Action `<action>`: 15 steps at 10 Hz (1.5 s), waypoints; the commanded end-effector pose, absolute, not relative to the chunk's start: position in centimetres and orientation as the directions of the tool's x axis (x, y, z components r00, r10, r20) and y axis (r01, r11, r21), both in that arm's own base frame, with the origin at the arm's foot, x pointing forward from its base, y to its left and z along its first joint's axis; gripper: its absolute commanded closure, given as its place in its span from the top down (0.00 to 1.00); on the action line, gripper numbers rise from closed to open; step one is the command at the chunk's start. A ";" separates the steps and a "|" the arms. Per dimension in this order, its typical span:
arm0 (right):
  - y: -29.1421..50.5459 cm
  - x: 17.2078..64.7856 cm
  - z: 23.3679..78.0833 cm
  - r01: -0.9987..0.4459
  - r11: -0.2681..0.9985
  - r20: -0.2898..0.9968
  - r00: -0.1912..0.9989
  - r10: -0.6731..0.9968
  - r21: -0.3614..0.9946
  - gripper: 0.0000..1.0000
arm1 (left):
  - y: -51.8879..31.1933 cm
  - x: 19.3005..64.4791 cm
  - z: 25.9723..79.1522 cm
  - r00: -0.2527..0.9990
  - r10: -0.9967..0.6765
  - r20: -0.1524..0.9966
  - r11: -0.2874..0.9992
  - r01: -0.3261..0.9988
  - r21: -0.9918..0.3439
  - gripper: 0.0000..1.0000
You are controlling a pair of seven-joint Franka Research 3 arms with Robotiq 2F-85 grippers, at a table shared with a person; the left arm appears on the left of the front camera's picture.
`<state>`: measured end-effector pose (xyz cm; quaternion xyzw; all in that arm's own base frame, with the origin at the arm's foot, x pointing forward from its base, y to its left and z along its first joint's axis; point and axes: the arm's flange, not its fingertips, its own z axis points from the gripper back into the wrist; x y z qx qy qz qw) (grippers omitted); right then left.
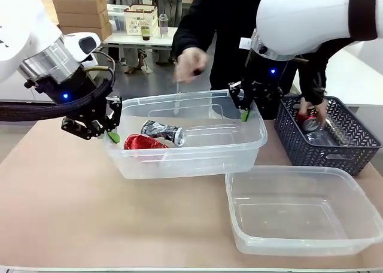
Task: Sort the waste into each basket.
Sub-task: Offer the picked Organizing box to the human.
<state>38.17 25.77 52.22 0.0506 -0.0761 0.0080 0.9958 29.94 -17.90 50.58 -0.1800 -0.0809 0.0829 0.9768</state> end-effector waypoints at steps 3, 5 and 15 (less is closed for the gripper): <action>26.0 37.8 52.0 -0.012 0.996 0.153 0.988 -0.002 0.091 0.05 | -17.7 30.1 51.1 0.960 0.241 0.145 0.904 -0.167 -0.394 0.06; 26.0 37.8 52.0 -0.012 0.996 0.153 0.988 -0.002 0.091 0.05 | -17.7 30.1 51.1 0.960 0.241 0.145 0.904 -0.167 -0.394 0.06; 26.0 37.8 52.0 -0.012 0.996 0.153 0.988 -0.002 0.091 0.05 | -17.7 30.1 51.1 0.960 0.241 0.145 0.904 -0.167 -0.394 0.06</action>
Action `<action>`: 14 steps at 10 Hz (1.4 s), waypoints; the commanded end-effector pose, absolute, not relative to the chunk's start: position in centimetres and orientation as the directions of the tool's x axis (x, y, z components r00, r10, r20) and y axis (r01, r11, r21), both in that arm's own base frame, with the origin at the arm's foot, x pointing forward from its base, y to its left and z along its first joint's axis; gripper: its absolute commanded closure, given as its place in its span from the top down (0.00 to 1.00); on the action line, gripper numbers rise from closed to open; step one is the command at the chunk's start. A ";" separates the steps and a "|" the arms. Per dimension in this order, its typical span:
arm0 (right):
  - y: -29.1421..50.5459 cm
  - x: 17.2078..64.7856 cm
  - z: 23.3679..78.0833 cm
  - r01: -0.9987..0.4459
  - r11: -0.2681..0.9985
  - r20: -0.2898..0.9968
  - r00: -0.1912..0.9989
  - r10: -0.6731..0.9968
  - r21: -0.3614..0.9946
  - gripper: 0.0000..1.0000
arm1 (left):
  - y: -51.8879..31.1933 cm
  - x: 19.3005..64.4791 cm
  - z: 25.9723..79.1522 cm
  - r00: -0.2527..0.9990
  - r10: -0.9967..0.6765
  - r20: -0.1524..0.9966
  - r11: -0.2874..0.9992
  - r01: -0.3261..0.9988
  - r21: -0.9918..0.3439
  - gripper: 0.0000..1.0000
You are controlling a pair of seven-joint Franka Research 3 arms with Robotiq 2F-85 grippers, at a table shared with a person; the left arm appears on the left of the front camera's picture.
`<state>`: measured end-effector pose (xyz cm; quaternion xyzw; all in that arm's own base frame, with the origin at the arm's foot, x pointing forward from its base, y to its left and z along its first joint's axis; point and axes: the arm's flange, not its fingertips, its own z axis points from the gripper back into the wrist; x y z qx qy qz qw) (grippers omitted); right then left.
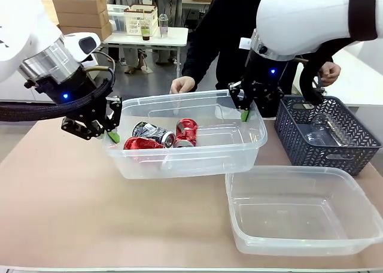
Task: Sort the waste into each basket.
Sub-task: Offer the picked Organizing box to the human.
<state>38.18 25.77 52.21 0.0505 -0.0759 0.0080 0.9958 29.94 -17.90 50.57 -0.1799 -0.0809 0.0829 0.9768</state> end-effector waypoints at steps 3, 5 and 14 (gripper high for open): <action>26.0 37.8 52.0 -0.012 0.996 0.153 0.988 -0.002 0.091 0.05 | -17.7 30.1 51.1 0.960 0.241 0.145 0.904 -0.167 -0.394 0.06; 26.0 37.8 52.0 -0.012 0.996 0.153 0.988 -0.002 0.091 0.05 | -17.7 30.1 51.1 0.960 0.241 0.145 0.904 -0.167 -0.394 0.06; 24.7 43.3 53.9 -0.042 0.994 0.156 0.987 0.026 0.100 0.05 | -18.9 33.8 53.1 0.979 0.113 0.167 0.939 -0.051 -0.341 0.06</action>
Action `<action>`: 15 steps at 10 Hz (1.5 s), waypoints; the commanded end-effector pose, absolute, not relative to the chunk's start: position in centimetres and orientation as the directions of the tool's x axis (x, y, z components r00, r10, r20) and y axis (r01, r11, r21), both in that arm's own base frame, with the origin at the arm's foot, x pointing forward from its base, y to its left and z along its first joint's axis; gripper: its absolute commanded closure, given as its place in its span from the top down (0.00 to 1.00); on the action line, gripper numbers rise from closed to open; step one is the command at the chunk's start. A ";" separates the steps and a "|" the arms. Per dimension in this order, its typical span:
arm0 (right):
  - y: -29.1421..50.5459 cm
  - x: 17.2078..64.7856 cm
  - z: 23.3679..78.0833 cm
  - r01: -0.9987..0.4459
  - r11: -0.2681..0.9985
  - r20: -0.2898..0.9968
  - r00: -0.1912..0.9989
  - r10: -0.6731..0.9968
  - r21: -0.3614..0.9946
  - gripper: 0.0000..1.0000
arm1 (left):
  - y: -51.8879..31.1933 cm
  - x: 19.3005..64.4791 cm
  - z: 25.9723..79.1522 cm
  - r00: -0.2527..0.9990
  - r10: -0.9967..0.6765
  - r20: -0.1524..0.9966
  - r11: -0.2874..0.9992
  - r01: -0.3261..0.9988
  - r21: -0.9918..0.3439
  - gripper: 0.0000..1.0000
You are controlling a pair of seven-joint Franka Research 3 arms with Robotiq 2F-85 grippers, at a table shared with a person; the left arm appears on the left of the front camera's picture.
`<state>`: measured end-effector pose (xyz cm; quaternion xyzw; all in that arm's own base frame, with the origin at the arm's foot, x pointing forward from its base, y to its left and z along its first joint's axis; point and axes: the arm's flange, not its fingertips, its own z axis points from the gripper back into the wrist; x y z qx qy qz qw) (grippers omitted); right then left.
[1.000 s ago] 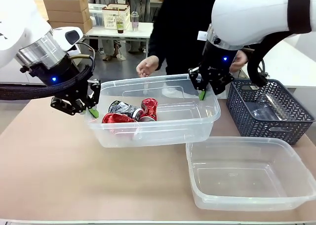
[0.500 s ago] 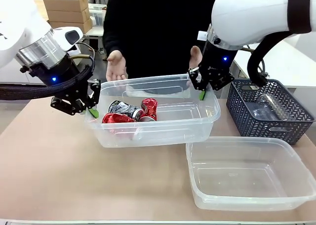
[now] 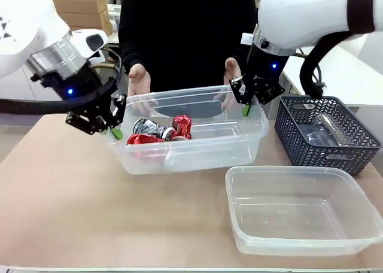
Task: Sort the waste into each basket.
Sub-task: Offer the picked Organizing box to the human, then release the Organizing box you were holding.
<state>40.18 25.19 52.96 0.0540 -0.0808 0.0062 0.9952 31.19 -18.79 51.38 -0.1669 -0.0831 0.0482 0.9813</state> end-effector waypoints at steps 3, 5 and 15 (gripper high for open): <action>25.6 48.1 53.5 -0.019 0.999 0.102 0.995 0.015 0.032 0.05 | -19.5 36.8 55.6 0.958 0.127 0.256 0.938 -0.033 -0.344 0.06; 25.8 49.1 52.7 -0.064 0.996 0.098 0.994 0.058 0.066 0.05 | -19.3 38.6 55.5 0.962 0.147 0.232 0.939 -0.062 -0.338 0.06; 25.8 49.6 51.7 -0.043 0.996 0.098 0.995 0.035 0.082 0.05 | -18.7 39.2 53.6 0.976 0.128 0.177 0.949 -0.069 -0.307 0.06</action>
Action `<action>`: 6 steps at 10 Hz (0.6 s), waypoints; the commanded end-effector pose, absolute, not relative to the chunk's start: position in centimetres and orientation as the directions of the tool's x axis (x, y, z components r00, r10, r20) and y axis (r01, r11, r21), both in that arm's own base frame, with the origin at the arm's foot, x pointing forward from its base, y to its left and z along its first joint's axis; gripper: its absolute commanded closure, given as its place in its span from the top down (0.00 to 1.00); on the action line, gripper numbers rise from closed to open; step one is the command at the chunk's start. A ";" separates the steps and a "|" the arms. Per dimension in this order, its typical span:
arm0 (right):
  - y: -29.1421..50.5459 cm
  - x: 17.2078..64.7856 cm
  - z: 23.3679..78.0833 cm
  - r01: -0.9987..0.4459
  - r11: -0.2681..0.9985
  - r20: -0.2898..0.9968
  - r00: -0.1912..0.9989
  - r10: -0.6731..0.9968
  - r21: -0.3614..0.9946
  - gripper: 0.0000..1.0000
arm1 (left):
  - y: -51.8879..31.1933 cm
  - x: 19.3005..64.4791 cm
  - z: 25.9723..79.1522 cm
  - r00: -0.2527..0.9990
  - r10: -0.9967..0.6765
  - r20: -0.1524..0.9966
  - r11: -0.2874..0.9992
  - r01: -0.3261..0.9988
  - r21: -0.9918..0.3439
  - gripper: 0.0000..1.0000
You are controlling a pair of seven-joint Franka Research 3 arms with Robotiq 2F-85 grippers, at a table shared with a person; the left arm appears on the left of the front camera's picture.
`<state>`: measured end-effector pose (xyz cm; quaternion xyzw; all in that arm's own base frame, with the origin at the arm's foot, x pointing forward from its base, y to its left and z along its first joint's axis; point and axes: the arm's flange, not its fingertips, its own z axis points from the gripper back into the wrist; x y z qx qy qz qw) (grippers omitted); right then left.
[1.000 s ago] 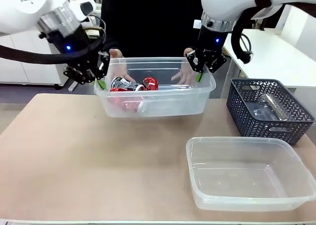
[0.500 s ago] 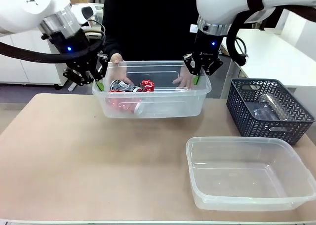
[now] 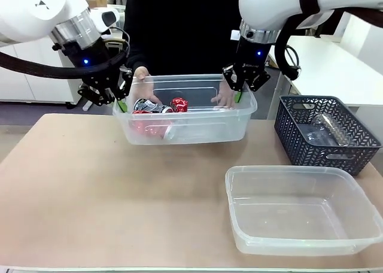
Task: Sort the waste into each basket.
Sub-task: Release the Organizing box you were holding.
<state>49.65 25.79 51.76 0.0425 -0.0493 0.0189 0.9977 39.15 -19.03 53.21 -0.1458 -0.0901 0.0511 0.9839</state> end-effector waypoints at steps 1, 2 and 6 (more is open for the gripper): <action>25.8 49.6 51.7 -0.043 0.996 0.098 0.995 0.035 0.082 0.05 | -18.7 39.2 53.6 0.976 0.128 0.177 0.949 -0.069 -0.307 0.06; 25.8 49.6 51.7 -0.043 0.996 0.098 0.995 0.035 0.082 0.05 | -18.7 39.2 53.6 0.976 0.128 0.177 0.949 -0.069 -0.307 0.06; 25.8 49.6 51.7 -0.043 0.996 0.098 0.995 0.035 0.082 0.05 | -18.7 39.2 53.6 0.976 0.128 0.177 0.949 -0.069 -0.307 0.06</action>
